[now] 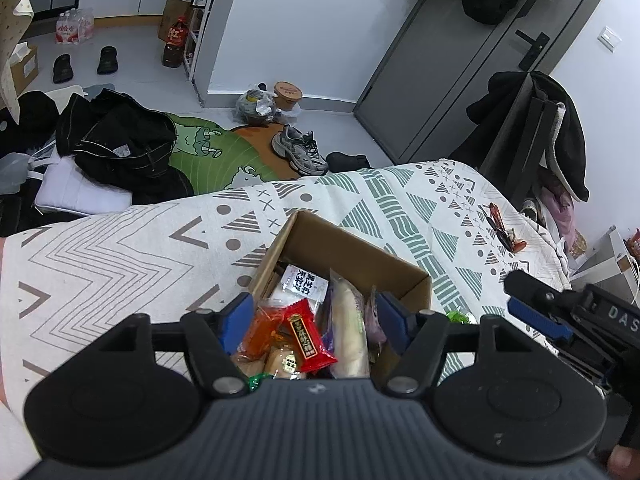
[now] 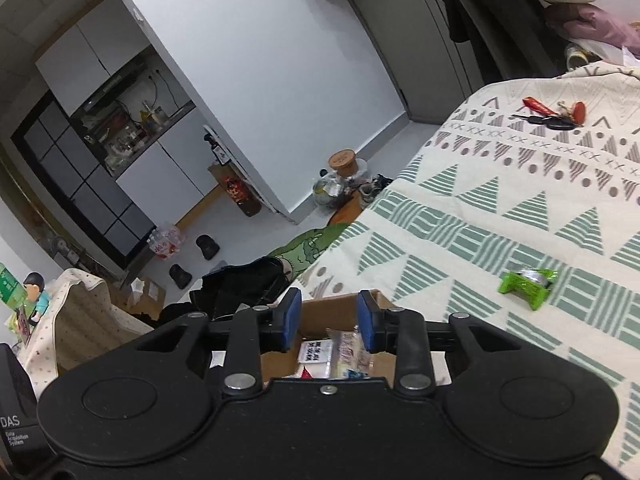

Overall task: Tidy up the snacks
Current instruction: 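Carry the red packet into the box with the left gripper while the right gripper drops the pink packet in, then move both open grippers back from the box toward the green packet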

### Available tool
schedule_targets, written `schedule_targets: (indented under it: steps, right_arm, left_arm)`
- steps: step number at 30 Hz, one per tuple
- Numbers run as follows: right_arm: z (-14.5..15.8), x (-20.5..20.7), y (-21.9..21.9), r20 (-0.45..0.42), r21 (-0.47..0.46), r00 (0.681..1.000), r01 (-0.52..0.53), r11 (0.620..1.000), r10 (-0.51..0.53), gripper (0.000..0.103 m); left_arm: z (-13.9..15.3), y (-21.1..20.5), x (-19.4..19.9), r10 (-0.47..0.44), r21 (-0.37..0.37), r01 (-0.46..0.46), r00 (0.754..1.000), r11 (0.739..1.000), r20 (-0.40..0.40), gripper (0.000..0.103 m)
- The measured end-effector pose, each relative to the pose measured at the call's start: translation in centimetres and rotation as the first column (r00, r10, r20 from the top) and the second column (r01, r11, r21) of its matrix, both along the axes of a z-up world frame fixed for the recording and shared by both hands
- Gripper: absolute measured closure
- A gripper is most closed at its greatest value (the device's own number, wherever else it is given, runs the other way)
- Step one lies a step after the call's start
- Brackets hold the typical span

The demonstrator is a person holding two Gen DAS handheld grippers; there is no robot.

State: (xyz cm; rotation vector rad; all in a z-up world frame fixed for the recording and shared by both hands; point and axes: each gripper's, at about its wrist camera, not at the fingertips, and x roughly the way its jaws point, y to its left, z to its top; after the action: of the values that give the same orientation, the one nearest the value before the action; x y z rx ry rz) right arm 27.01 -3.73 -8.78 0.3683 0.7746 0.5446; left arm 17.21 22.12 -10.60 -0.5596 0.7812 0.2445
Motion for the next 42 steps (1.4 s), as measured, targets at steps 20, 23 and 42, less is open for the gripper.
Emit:
schedule_targets:
  steps: [20, 23, 42]
  right_arm:
    - [-0.3, 1.5, -8.8, -0.022, -0.129, 0.999, 0.028, 0.991, -0.031, 0.052]
    - [-0.3, 1.7, -9.9, -0.017, -0.143, 1.0, 0.012, 0.99, -0.014, 0.049]
    - [-3.4, 3.3, -16.5, -0.044, -0.051, 0.999, -0.004, 0.999, 0.002, 0.016]
  left_arm:
    - [1.4, -7.3, 2.2, -0.102, 0.035, 0.101, 0.995, 0.994, 0.019, 0.018]
    - [1.6, -9.0, 2.3, -0.12, 0.042, 0.119, 0.992, 0.992, 0.026, 0.018]
    - [-1.2, -18.3, 2.0, -0.172, 0.102, 0.176, 0.984, 0.979, -0.049, 0.037]
